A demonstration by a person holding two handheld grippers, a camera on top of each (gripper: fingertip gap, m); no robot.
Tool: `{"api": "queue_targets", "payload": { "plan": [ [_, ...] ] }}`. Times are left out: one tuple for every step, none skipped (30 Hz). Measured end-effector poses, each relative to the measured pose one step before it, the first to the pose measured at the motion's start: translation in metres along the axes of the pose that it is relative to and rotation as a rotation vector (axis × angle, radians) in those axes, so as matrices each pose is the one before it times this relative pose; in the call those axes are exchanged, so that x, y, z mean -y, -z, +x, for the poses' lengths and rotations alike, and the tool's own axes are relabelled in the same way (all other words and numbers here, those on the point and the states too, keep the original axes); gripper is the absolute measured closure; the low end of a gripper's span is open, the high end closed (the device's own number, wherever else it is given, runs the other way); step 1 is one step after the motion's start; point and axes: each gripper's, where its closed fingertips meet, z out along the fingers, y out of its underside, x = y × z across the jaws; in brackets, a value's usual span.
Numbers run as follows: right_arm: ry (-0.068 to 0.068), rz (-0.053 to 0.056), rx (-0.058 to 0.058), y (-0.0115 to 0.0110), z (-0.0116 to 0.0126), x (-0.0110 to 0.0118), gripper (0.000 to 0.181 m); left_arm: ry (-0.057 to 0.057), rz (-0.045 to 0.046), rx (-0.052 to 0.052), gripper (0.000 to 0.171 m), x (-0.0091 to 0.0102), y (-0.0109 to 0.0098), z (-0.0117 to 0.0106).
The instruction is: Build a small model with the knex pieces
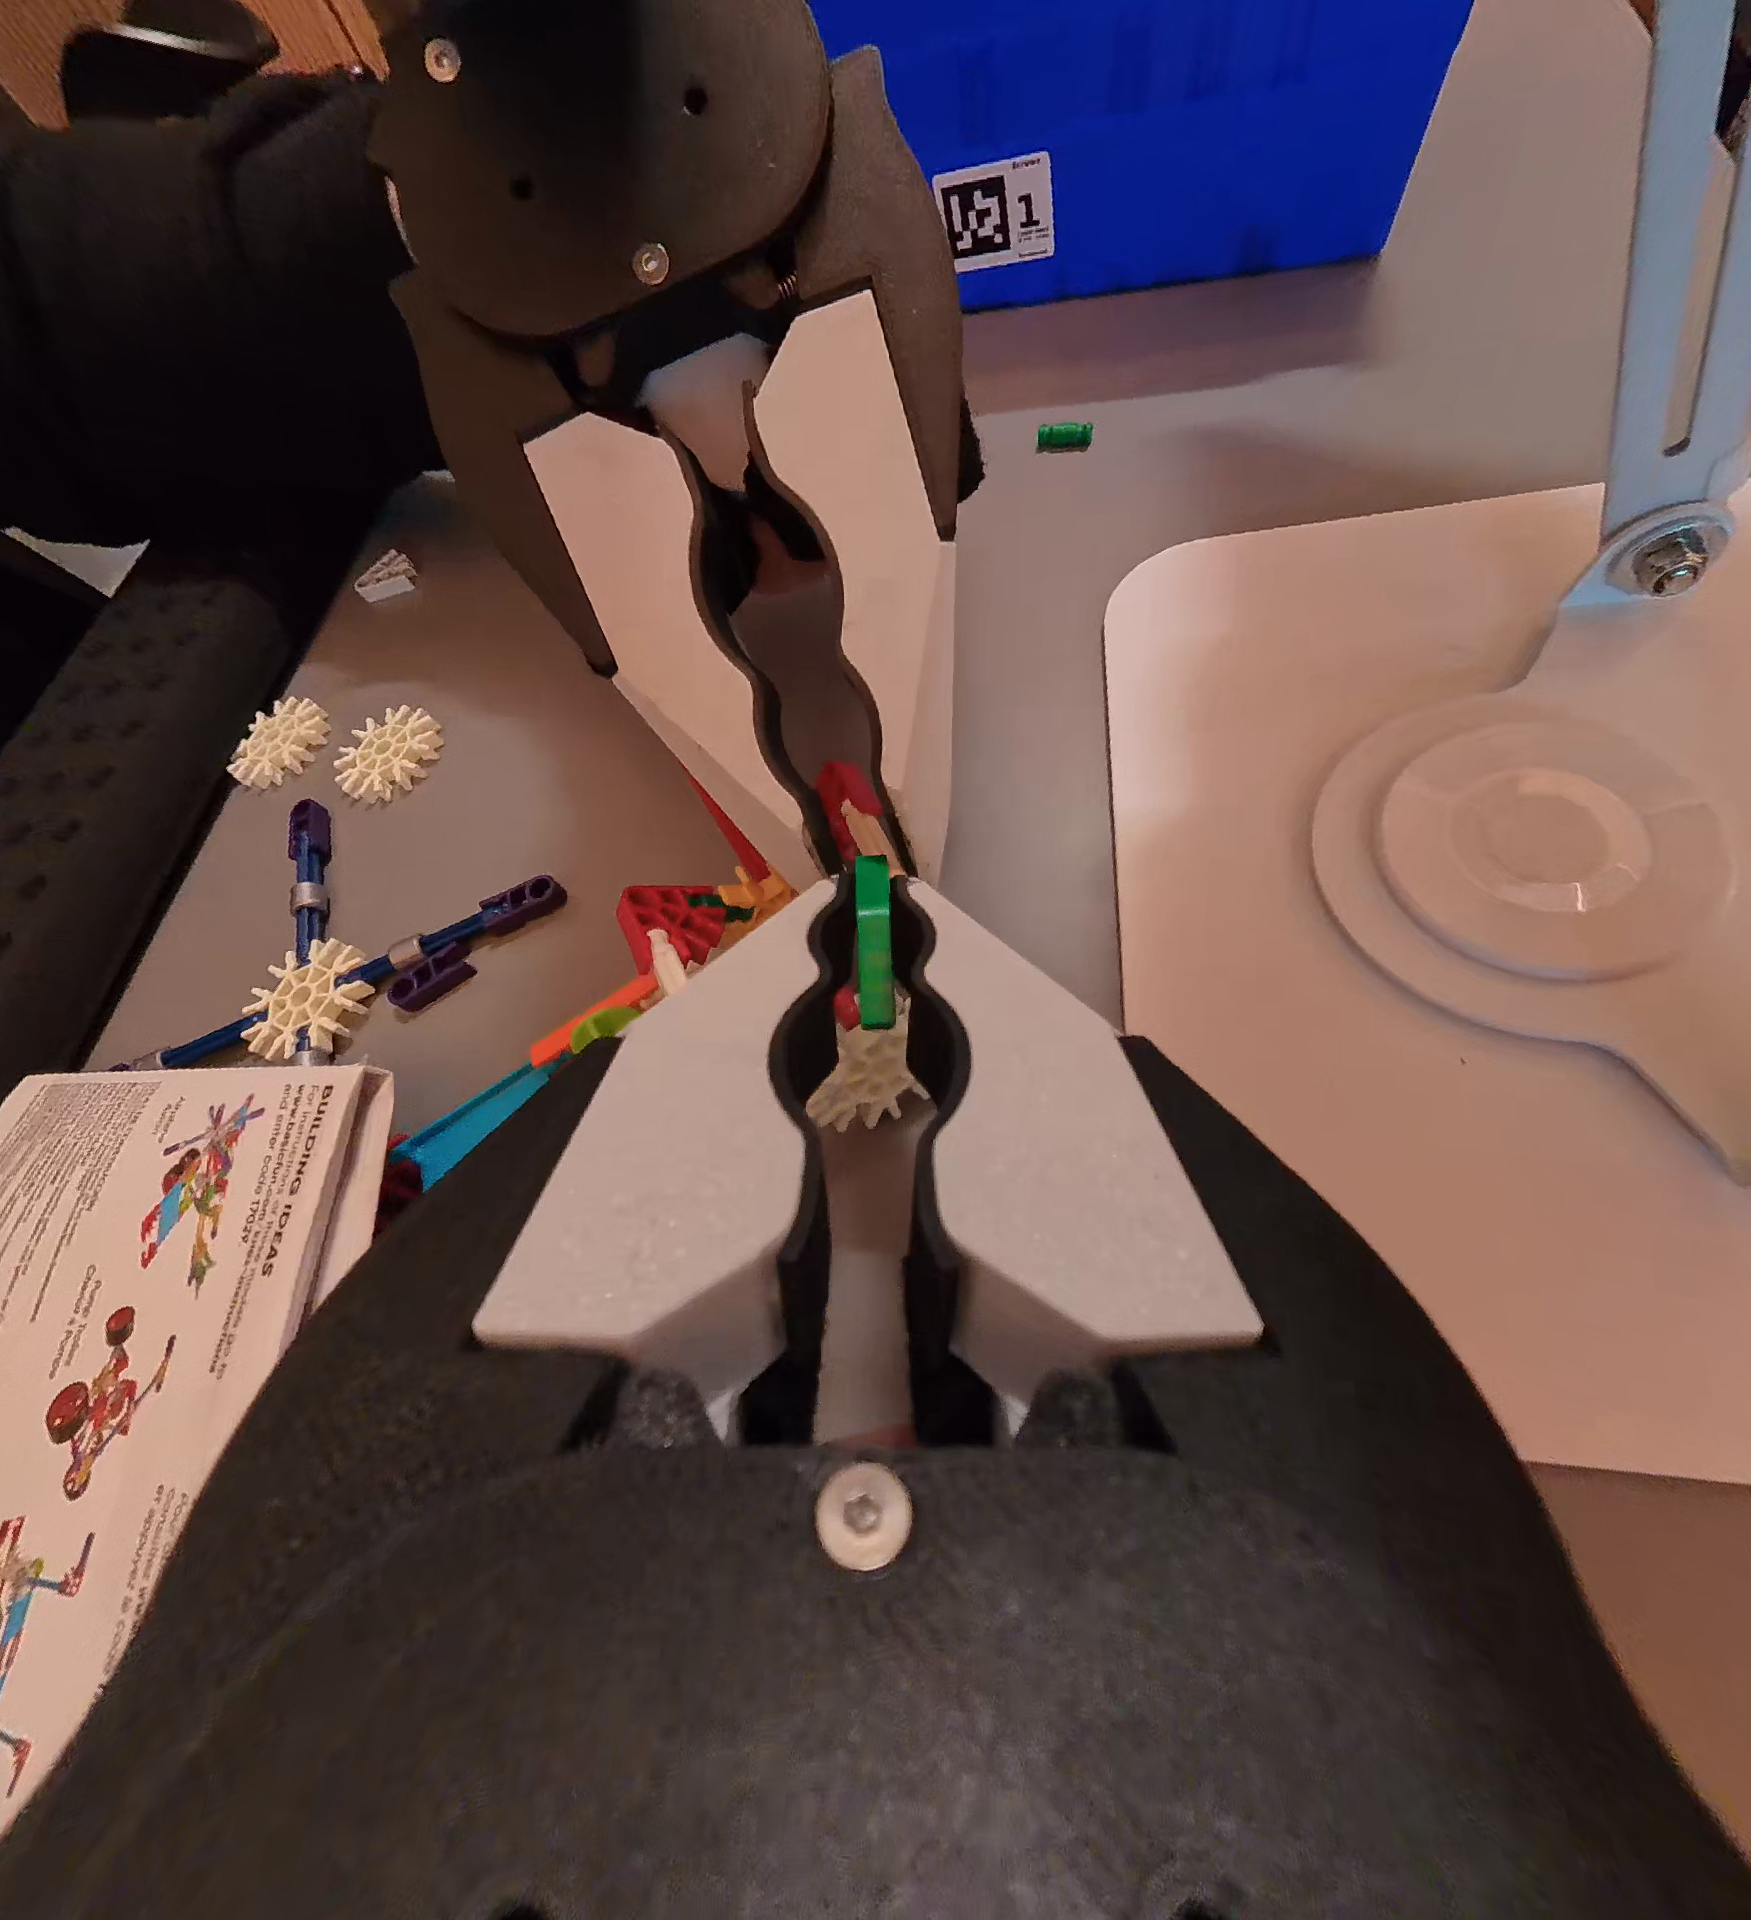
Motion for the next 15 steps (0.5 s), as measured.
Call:
{"api": "queue_targets", "payload": {
  "plan": [
    [0.0006, 0.0031, 0.0007, 0.00015, 0.00030, 0.00008, 0.178, 0.0054, 0.00509, -0.0020, 0.162, 0.00021, -0.00009, -0.00026],
    [0.0016, 0.0016, -0.0015, -0.00012, 0.00037, 0.00001, 0.178, 0.0047, 0.00319, -0.0017, 0.162, -0.00009, -0.00006, -0.00014],
    [0.0022, 0.0022, -0.0044, -0.00011, 0.00089, 0.00020, 0.178, 0.0042, 0.00181, 0.0039, 0.162, -0.00009, -0.00021, -0.00100],
    [-0.0027, 0.0042, -0.0001, -0.00014, 0.00053, 0.00009, 0.178, 0.0052, 0.00287, 0.0012, 0.161, -0.00015, -0.00017, -0.00048],
    [-0.0074, 0.0069, 0.0056, -0.00018, 0.00017, 0.00013, 0.178, 0.0072, 0.00411, -0.0028, 0.161, 0.00004, 0.00023, 0.00011],
    [-0.0075, 0.0090, 0.0045, -0.00032, 0.00037, 0.00021, 0.178, 0.0040, 0.00296, -0.0001, 0.161, -0.00028, 0.00038, -0.00032],
    [-0.0087, 0.0083, 0.0047, -0.00073, 0.00038, 0.00030, 0.178, 0.0024, 0.00129, 0.0019, 0.161, -0.00064, 0.00034, -0.00049],
    [-0.0082, 0.0072, 0.0068, -0.00065, 0.00003, 0.00013, 0.178, 0.0072, 0.00178, -0.0038, 0.162, -0.00060, 0.00034, 0.00000],
    [-0.0054, 0.0073, 0.0061, -0.00031, 0.00009, 0.00015, 0.178, 0.0071, 0.00420, -0.0037, 0.161, -0.00012, 0.00034, 0.00018],
    [-0.0028, 0.0071, 0.0045, -0.00032, 0.00012, 0.00003, 0.178, 0.0047, 0.00379, -0.0035, 0.161, -0.00011, 0.00029, -0.00001],
    [-0.0012, 0.0061, 0.0026, -0.00024, 0.00017, -0.00009, 0.178, 0.0058, 0.00291, -0.0038, 0.162, -0.00021, -0.00001, 0.00009],
    [-0.0023, 0.0053, 0.0006, -0.00006, 0.00052, 0.00002, 0.178, 0.0027, 0.00523, -0.0018, 0.162, 0.00002, -0.00004, -0.00014],
    [-0.0018, 0.0039, -0.0009, -0.00007, 0.00062, 0.00006, 0.177, 0.0071, 0.00698, -0.0024, 0.163, 0.00028, 0.00001, -0.00010],
    [0.0014, 0.0012, -0.0040, -0.00006, 0.00086, -0.00024, 0.177, 0.0109, 0.00488, -0.0050, 0.163, -0.00012, -0.00016, 0.00016],
    [0.0055, -0.0018, -0.0038, -0.00008, 0.00027, -0.00047, 0.175, 0.0017, 0.00282, -0.0047, 0.164, -0.00035, 0.00020, 0.00048]
  ]
}}
